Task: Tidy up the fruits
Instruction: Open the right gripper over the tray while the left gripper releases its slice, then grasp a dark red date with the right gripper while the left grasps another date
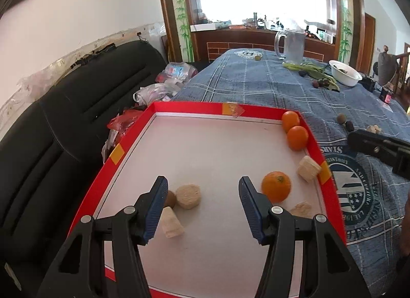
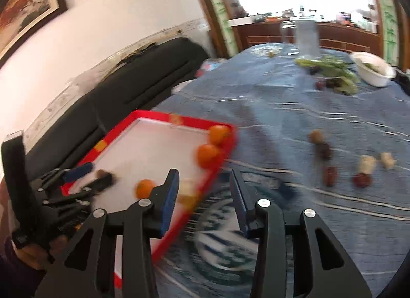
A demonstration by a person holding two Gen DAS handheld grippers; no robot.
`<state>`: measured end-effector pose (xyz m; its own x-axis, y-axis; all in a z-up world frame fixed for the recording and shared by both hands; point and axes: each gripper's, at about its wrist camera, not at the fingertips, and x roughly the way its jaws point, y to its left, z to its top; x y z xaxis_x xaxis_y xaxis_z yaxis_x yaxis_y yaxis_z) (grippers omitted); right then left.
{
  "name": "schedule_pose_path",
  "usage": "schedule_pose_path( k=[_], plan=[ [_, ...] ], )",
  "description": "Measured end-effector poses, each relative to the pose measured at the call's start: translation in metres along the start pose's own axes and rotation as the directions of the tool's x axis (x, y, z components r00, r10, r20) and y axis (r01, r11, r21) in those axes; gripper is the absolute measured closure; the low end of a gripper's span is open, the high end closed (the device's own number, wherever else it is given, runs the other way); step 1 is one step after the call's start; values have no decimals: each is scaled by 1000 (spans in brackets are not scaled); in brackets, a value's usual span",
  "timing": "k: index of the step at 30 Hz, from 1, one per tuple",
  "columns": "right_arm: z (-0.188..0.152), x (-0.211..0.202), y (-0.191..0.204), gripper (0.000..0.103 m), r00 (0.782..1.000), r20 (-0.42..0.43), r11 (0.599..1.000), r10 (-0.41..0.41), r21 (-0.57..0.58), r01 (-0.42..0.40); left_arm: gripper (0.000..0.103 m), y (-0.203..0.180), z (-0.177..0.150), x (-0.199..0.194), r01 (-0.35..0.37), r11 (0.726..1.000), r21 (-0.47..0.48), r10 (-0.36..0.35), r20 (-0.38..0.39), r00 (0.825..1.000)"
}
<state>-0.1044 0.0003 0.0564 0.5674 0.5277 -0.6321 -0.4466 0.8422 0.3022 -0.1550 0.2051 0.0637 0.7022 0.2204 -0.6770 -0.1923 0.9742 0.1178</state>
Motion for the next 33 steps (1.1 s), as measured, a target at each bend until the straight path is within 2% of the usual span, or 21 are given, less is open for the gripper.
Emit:
schedule_pose_path(
  k=[5,8,11,15,20,22,23,25,28,31,33],
  plan=[
    [-6,-27,-59,60,990,3,989,-144,44,143,45,-13,9,-7,19,999,30,-19,19,1000],
    [-11,-34,-96,60,972,-27,970,-235,58,236,45,-28,17,-13,44,997,60,-47,43,998],
    [-9,-30,-122,60,956,-61,954,-286,81,290,45,-47,26,-17,90,992,92,-95,54,994],
    [-5,-17,-139,60,949,-98,948,-299,83,308,45,-79,39,-26,176,973,148,-187,62,980],
    [2,6,-144,60,940,-146,944,-310,72,322,45,-110,48,-32,240,951,196,-254,49,966],
    [0,9,-142,61,934,-136,939,-330,52,340,45,-121,50,-31,259,944,206,-272,35,962],
    [0,10,-141,61,932,-138,938,-335,40,344,45,-124,51,-30,263,942,206,-275,28,961],
    [-1,9,-141,69,933,-138,940,-333,31,340,45,-135,53,-23,273,939,209,-281,10,960],
    [-2,5,-149,70,948,-133,953,-289,57,298,45,-152,57,-12,270,938,216,-273,-19,962],
    [-2,1,-154,70,941,-138,947,-309,45,318,45,-169,60,2,276,936,216,-270,-58,961],
    [0,-6,-162,70,947,-156,952,-281,81,296,45,-182,63,11,289,933,213,-277,-83,957]
  ],
)
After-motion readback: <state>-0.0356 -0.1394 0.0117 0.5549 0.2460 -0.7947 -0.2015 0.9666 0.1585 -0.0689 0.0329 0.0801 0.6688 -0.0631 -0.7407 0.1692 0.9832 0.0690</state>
